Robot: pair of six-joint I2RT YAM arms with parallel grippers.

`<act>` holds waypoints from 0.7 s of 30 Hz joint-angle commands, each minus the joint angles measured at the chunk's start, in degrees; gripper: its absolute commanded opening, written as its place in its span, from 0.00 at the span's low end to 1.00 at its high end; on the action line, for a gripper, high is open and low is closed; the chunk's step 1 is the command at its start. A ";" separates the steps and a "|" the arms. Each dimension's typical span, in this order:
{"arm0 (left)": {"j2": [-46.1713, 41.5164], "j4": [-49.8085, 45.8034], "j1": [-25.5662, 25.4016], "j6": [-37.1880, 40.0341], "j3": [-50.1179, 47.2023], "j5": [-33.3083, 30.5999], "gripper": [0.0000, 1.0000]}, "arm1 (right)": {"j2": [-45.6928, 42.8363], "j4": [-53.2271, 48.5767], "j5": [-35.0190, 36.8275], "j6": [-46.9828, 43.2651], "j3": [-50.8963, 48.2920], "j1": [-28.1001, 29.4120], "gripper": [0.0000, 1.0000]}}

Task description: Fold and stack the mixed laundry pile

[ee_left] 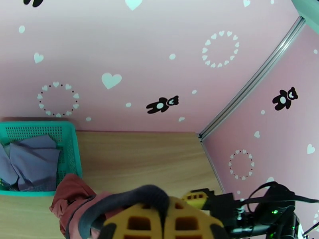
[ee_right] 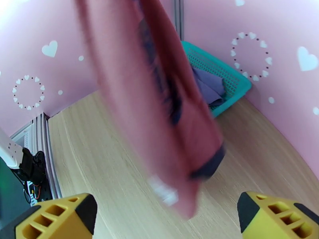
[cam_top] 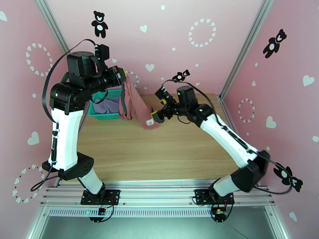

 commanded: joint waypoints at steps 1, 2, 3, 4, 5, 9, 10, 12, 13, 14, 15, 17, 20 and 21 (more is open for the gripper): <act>-2.87 -0.43 -0.30 -1.22 -1.60 -3.00 0.00 | 1.72 1.02 4.35 0.92 1.49 4.20 0.99; -3.22 -0.34 -0.30 -1.31 -1.92 -3.33 0.00 | 1.42 2.37 5.10 2.02 -0.20 5.40 0.99; -3.46 -0.23 -0.30 -1.32 -2.17 -3.63 0.00 | 0.75 4.40 5.81 3.09 -2.65 6.96 0.99; -3.60 -0.16 -0.30 -1.40 -2.17 -3.70 0.00 | -0.09 6.59 6.60 4.18 -5.29 8.56 0.99; -3.70 -0.09 -0.30 -1.41 -2.11 -3.77 0.00 | -0.66 8.24 7.45 5.11 -7.54 9.84 0.99; -3.91 0.32 -0.30 -1.76 -1.80 -3.80 0.00 | 0.03 14.49 11.45 9.81 -13.44 15.95 0.99; -3.98 0.38 -0.30 -1.85 -1.80 -3.98 0.00 | 0.66 16.70 13.69 11.46 -14.38 17.58 0.99; -4.27 0.46 -0.29 -1.85 -1.92 -4.72 0.00 | 1.53 22.36 20.84 15.90 -16.63 20.62 0.98; -4.35 0.46 -0.30 -1.86 -2.04 -5.23 0.00 | 1.63 26.00 24.83 18.32 -18.29 22.43 0.98; -4.37 0.53 -0.33 -1.85 -2.08 -5.59 0.00 | 1.65 28.75 28.89 20.05 -19.64 24.08 0.98; -4.33 0.60 -0.30 -1.85 -2.19 -5.89 0.00 | 1.63 31.92 33.95 22.10 -21.29 26.11 0.98; -4.33 0.81 -0.30 -2.02 -2.26 -6.35 0.00 | 2.10 35.17 42.75 26.19 -22.97 29.66 0.99; -4.01 1.48 -0.30 -2.53 -2.17 -7.04 0.00 | 3.82 33.79 54.81 31.86 -22.68 33.98 0.99; -3.85 1.81 -0.32 -2.79 -2.13 -7.19 0.00 | 4.44 32.78 57.50 34.12 -22.45 34.97 0.99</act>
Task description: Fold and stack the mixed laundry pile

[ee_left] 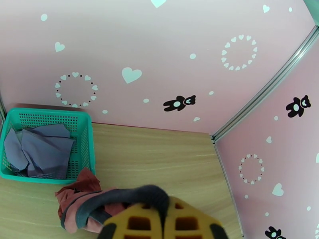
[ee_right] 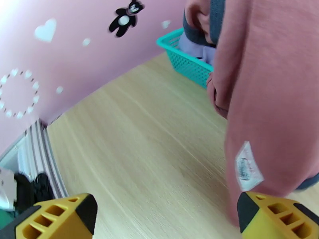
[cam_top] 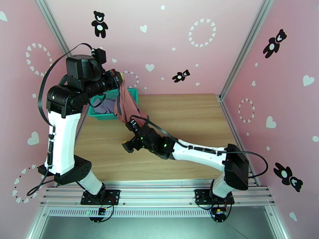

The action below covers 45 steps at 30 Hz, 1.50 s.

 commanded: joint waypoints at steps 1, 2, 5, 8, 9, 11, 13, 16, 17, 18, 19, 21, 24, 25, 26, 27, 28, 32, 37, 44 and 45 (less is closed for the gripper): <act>-1.13 3.40 -0.21 -1.13 0.17 -1.99 0.00 | 2.34 2.64 18.20 10.68 0.02 3.02 0.99; -0.98 3.64 -0.21 -1.30 0.25 -2.07 0.00 | 3.05 2.07 19.39 11.65 0.31 3.47 0.99; -0.53 4.38 -0.21 -1.86 0.51 -2.02 0.00 | 5.67 -1.92 21.63 14.35 2.86 3.81 0.99; -0.50 4.81 -0.21 -2.23 0.57 -1.61 0.00 | 8.39 -5.35 23.83 14.50 6.16 2.84 0.99; -0.64 4.96 -0.21 -2.32 0.53 -1.41 0.00 | 9.07 -6.08 23.82 15.23 6.83 2.02 0.98; -0.76 5.13 -0.21 -2.39 0.52 -1.20 0.00 | 10.68 -6.33 22.55 16.50 7.71 0.22 0.97; -0.90 5.27 -0.21 -2.36 0.52 -1.16 0.00 | 12.87 -6.61 21.51 17.21 9.26 -0.99 0.96; -0.96 5.44 -0.21 -2.32 0.57 -0.52 0.00 | 16.89 -7.01 20.38 17.54 13.03 -1.64 0.95; -1.00 5.53 -0.21 -2.36 0.47 -0.21 0.00 | 18.34 -7.41 20.24 17.63 14.65 -1.66 0.95; -0.90 5.53 -0.21 -2.41 0.54 -0.02 0.00 | 19.62 -8.28 20.42 18.06 16.41 -1.64 0.95; -0.87 5.54 -0.21 -2.41 0.52 0.06 0.00 | 20.63 -9.29 20.69 18.65 17.76 -1.64 0.94; -0.84 5.44 -0.21 -2.24 0.46 0.11 0.00 | 21.39 -10.54 21.62 20.49 18.91 -1.56 0.94; -0.96 5.29 -0.21 -1.88 0.47 0.22 0.00 | 21.37 -11.30 23.72 21.48 18.89 -1.53 0.95; -1.11 5.34 -0.21 -1.80 0.36 0.37 0.00 | 21.53 -11.68 24.24 21.57 19.12 -1.75 0.95; -1.09 5.35 -0.22 -1.79 0.34 0.54 0.00 | 21.78 -12.02 24.58 21.73 19.54 -2.09 0.94; -1.26 5.35 -0.21 -1.76 0.26 0.70 0.00 | 22.02 -12.21 24.72 21.88 19.91 -2.61 0.92; -1.41 5.44 -0.17 -1.79 0.18 0.85 0.00 | 22.26 -12.28 24.72 22.08 20.17 -3.22 0.88; -2.07 5.36 -0.21 -1.58 0.15 1.10 0.00 | 21.79 -13.81 24.82 22.17 21.02 -5.71 0.28; -3.01 4.38 -0.21 0.67 1.42 -2.09 0.00 | 15.48 -19.10 24.91 15.02 20.83 -7.19 0.00; -6.46 2.18 -0.23 3.88 3.60 -7.04 0.00 | -5.03 -29.78 18.43 -8.44 21.13 -9.53 0.00; -7.14 1.89 -0.21 4.22 3.34 -7.30 0.00 | -7.94 -33.30 16.84 -11.44 22.28 -10.04 0.00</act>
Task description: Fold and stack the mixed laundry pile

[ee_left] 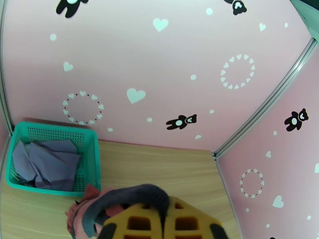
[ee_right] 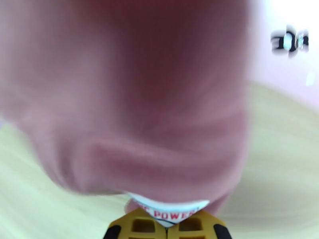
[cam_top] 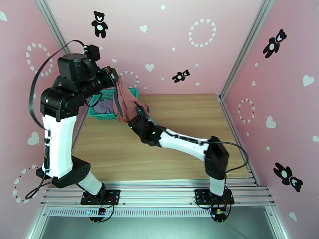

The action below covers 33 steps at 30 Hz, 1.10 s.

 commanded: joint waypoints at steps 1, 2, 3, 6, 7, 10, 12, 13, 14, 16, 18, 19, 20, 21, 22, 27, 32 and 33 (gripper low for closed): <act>-4.81 -0.05 -0.17 2.82 1.21 -3.42 0.00 | -13.71 -10.90 -4.38 -15.02 4.12 -1.59 0.00; -5.83 -0.19 -0.21 3.02 0.28 -3.31 0.00 | -16.26 -13.97 -5.97 -17.83 5.41 -1.96 0.00; -6.85 -0.33 -0.21 3.11 -1.07 -3.05 0.00 | -18.57 -17.03 -7.73 -20.64 6.63 -2.24 0.00; -9.16 -0.90 -0.21 3.04 -5.07 -1.93 0.00 | -24.62 -23.85 -12.77 -26.67 8.92 -2.35 0.00; -9.62 -1.16 -0.21 2.96 -6.06 -1.45 0.00 | -26.24 -25.57 -14.16 -27.85 9.55 -2.35 0.00; -10.34 -3.26 -0.21 2.87 -7.77 0.01 0.00 | -31.23 -28.95 -16.17 -30.08 10.72 -2.28 0.00; -10.46 -4.92 -0.21 3.03 -8.76 1.20 0.00 | -33.95 -29.70 -14.96 -31.03 10.60 -2.35 0.00; -10.50 -5.45 -0.20 3.13 -9.35 1.71 0.00 | -34.74 -30.10 -13.73 -31.47 10.40 -2.35 0.00; -10.44 -5.89 -0.21 3.14 -10.24 2.19 0.00 | -35.21 -30.30 -12.21 -31.82 9.94 -2.38 0.00; -10.18 -6.34 -0.21 2.93 -12.46 2.63 0.00 | -35.67 -30.26 -9.53 -32.62 8.26 -3.35 0.00; -9.28 -6.54 -0.17 2.91 -15.37 2.95 0.00 | -35.41 -29.98 -8.96 -32.65 5.95 -7.36 0.00; -8.73 -6.52 -0.21 2.99 -16.79 2.92 0.00 | -35.19 -29.71 -9.82 -32.60 4.76 -9.78 0.00; -7.71 -6.53 -0.21 3.05 -18.45 2.73 0.00 | -34.70 -29.12 -11.53 -32.60 3.18 -13.17 0.00; -6.65 -6.25 -0.21 3.08 -20.19 2.60 0.00 | -34.08 -27.94 -13.23 -32.45 1.30 -16.67 0.00; -5.60 -5.71 -0.21 3.09 -21.90 2.70 0.00 | -33.26 -26.94 -15.25 -32.31 -0.28 -19.86 0.00; 2.48 2.41 -0.21 2.65 -30.41 4.59 0.00 | -23.31 -19.46 -24.73 -29.83 -7.34 -35.77 0.00; 19.02 7.05 -0.21 3.18 -23.80 8.41 0.00 | -7.21 -12.29 -24.73 -26.00 -6.26 -45.05 0.00; 22.76 6.88 -0.30 3.34 -21.09 8.99 0.00 | -4.57 -11.89 -24.68 -25.61 -5.08 -45.84 0.00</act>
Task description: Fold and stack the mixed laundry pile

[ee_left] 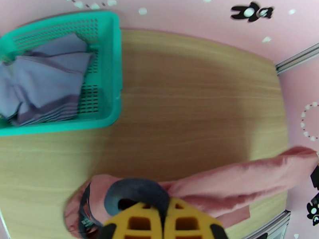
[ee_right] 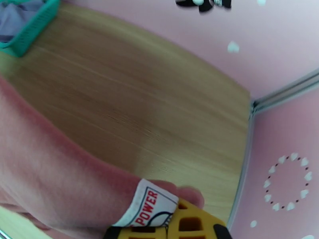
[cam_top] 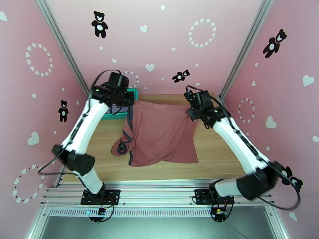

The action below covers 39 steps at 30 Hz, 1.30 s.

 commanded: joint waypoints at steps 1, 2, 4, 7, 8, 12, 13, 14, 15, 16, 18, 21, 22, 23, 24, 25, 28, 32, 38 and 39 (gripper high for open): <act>10.40 3.51 -0.37 1.23 8.38 3.40 0.00 | 7.36 5.30 -1.19 3.30 2.81 -3.14 0.00; 13.68 3.21 -0.52 1.31 11.43 3.81 0.00 | 9.43 5.55 -1.13 3.68 3.67 -3.53 0.00; 19.06 2.71 -1.07 1.52 16.88 4.68 0.00 | 12.50 5.37 -0.47 4.26 4.99 -3.81 0.00; 26.10 2.54 -1.98 1.28 24.40 7.78 0.00 | 14.96 4.64 1.36 5.69 5.35 -4.17 0.00; 28.26 2.69 -2.43 1.11 26.64 8.77 0.00 | 15.42 4.09 2.25 6.59 5.24 -4.53 0.00; 34.78 4.14 -4.37 0.13 32.70 12.19 0.00 | 14.73 0.90 6.31 11.22 3.14 -5.93 0.00; 35.90 4.97 -5.02 -0.14 33.20 12.98 0.00 | 13.86 -0.31 7.54 12.80 2.13 -6.16 0.00; 36.71 6.10 -5.66 -0.34 33.05 14.10 0.00 | 12.79 -1.60 7.93 14.46 1.05 -6.26 0.00; 37.21 7.22 -6.27 -0.37 32.84 15.24 0.00 | 11.75 -2.79 7.80 15.68 0.04 -6.31 0.00; 37.78 8.64 -7.02 -0.45 32.28 16.22 0.00 | 10.23 -3.72 6.87 17.38 -1.67 -6.31 0.00; 38.55 10.79 -8.51 -0.38 31.51 15.62 0.00 | 8.08 -4.24 5.84 19.48 -4.51 -6.27 0.00; 39.59 12.71 -10.11 -0.73 31.23 9.75 0.00 | 6.86 -4.09 5.67 20.28 -6.97 -6.54 0.00; 39.68 13.63 -10.14 -1.42 30.91 7.36 0.00 | 7.04 -4.00 5.89 20.46 -7.15 -6.78 0.00; 39.82 14.49 -10.17 -2.00 30.59 5.14 0.00 | 7.33 -3.86 5.79 20.59 -6.91 -7.18 0.00; 39.88 15.17 -10.21 -2.20 30.47 3.17 0.00 | 7.61 -3.67 5.66 20.92 -6.65 -7.62 0.00; 40.15 16.00 -10.14 -2.24 30.48 1.38 0.14 | 8.01 -3.63 5.65 21.39 -6.18 -8.31 0.00; 40.94 17.76 -10.16 -1.86 31.27 0.02 0.67 | 8.79 -6.00 7.38 23.75 -4.12 -10.36 0.00; 39.27 15.57 -10.29 -1.67 32.61 2.30 0.93 | 7.34 -7.33 6.35 24.22 -3.80 -10.81 0.45; 17.30 15.04 -11.67 1.79 16.64 -6.65 0.99 | 2.40 -3.71 -6.47 12.26 -2.61 -5.37 0.95; 12.08 14.31 -11.59 0.93 12.19 -9.86 0.99 | 2.57 -3.89 -9.01 9.57 -1.43 -3.53 0.98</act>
